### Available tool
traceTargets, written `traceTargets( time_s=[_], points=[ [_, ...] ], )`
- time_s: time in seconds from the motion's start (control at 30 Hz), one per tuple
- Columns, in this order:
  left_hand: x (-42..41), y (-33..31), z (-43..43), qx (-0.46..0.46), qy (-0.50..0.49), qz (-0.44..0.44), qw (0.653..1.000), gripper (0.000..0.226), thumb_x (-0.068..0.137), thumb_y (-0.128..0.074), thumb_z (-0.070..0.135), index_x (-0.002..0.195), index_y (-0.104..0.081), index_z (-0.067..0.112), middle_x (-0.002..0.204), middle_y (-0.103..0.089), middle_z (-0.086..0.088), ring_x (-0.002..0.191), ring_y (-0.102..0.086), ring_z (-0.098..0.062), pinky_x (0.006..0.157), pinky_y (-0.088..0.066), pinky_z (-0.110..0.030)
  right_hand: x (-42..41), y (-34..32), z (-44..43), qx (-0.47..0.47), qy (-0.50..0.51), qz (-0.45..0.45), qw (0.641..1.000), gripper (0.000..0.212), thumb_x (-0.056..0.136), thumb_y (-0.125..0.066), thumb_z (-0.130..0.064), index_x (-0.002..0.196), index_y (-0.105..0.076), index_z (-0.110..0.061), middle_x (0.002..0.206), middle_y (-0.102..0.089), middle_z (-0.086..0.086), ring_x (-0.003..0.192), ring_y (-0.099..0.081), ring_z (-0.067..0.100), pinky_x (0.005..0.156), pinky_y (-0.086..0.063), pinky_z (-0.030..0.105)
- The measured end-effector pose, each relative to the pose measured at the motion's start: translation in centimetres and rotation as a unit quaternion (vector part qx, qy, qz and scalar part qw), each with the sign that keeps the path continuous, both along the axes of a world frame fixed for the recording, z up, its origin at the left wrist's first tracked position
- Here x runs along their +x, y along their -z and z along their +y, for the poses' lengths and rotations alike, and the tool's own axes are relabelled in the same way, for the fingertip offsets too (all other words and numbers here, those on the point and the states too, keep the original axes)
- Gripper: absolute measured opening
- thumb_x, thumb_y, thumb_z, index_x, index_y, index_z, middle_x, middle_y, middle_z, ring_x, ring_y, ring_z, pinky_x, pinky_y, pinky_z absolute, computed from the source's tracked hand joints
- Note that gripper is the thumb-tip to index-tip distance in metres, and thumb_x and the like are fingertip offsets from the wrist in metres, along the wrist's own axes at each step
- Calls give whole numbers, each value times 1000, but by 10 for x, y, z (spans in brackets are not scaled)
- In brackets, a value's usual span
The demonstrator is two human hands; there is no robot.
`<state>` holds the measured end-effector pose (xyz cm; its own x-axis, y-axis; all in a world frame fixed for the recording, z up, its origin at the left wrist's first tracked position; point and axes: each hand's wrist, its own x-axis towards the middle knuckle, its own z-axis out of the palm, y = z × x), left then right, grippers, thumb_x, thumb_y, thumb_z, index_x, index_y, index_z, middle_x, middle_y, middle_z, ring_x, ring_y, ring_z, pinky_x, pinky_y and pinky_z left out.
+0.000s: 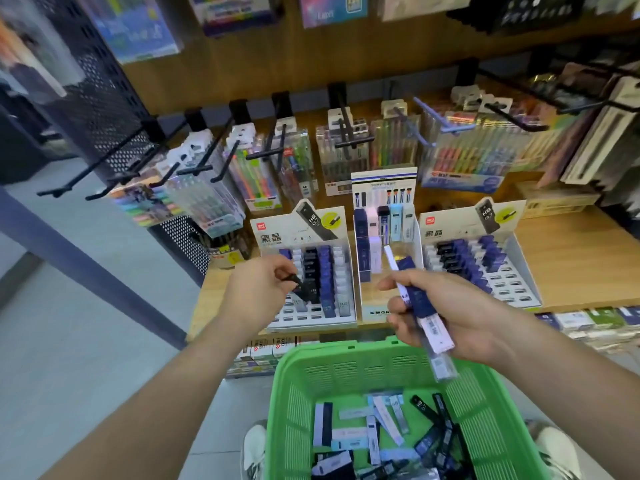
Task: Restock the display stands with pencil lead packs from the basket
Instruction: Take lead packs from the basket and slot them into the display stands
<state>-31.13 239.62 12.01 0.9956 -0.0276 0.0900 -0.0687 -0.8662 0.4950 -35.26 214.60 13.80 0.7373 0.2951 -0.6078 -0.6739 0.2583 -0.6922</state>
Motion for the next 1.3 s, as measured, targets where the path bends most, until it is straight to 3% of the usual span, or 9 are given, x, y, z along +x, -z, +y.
traceTargets(
  time_s=[0.07, 0.17, 0.33, 0.5, 0.7, 0.83, 0.9, 1.1, 1.3],
  points=[
    [2, 16, -3, 25, 8, 29, 999, 14, 81, -74, 12, 92, -71, 19, 77, -65, 9, 80, -65, -13, 77, -50, -24, 2, 2, 6, 5, 13, 6, 1000, 23, 94, -64, -22, 111, -64, -6, 63, -55, 7, 52, -61, 21, 40, -46, 22],
    [11, 21, -3, 9, -1, 27, 1000, 15, 82, -71, 9, 89, -66, 22, 76, -63, 11, 80, -64, -16, 74, -48, -24, 7, 4, 10, -12, 6, -26, 1000, 30, 91, -68, -21, 116, -62, -6, 65, -53, 4, 43, -45, 11, 32, -32, 17],
    [24, -1, -39, -102, 50, -20, 993, 31, 83, -69, 5, 81, -57, 34, 75, -60, 15, 69, -55, 4, 68, -46, -12, 21, 3, -14, -121, -1, -96, 988, 26, 86, -74, -30, 105, -64, -16, 68, -58, 1, 44, -43, 8, 35, -31, 17],
    [39, -6, -115, -160, 107, -6, 981, 23, 85, -70, 10, 88, -67, 32, 81, -64, 18, 75, -60, 3, 72, -47, -9, 27, 2, -58, -243, -14, -141, 960, 22, 87, -72, -36, 95, -64, -18, 57, -61, -4, 41, -44, 8, 36, -32, 18],
    [52, 18, -192, -137, 159, 13, 978, 17, 86, -68, 11, 99, -74, 21, 82, -63, 14, 72, -57, 3, 77, -45, -13, 32, -13, -147, -382, 29, -151, 911, 6, 94, -65, -13, 91, -61, -11, 67, -61, 4, 43, -47, 9, 33, -29, 17],
    [61, 33, -228, -94, 182, 20, 979, 15, 84, -71, 16, 98, -74, 21, 80, -63, 12, 69, -54, 2, 63, -37, 0, 25, -16, -183, -402, 72, -143, 902, 7, 94, -61, -4, 89, -62, -9, 71, -61, 9, 45, -46, 11, 32, -27, 18],
    [62, 41, -240, -63, 200, 19, 978, 16, 85, -71, 17, 100, -74, 21, 82, -64, 10, 70, -54, -1, 61, -35, -1, 22, -13, -191, -400, 81, -141, 902, 13, 93, -62, -4, 82, -62, -11, 69, -62, 9, 44, -44, 12, 33, -27, 19],
    [74, 56, -275, -55, 196, -4, 979, 17, 86, -69, 17, 103, -75, 19, 95, -73, 1, 83, -63, -14, 80, -47, -23, 17, -7, -203, -366, 122, -97, 918, 7, 96, -62, -14, 99, -58, -9, 66, -62, 8, 41, -41, 11, 35, -28, 18],
    [89, 78, -303, -7, 211, 14, 977, 20, 87, -67, 19, 106, -74, 23, 96, -74, 1, 85, -65, -14, 74, -42, -17, 18, -10, -211, -341, 154, -82, 924, 4, 99, -55, -14, 95, -53, -13, 67, -61, 7, 42, -43, 9, 36, -30, 19]
  ],
)
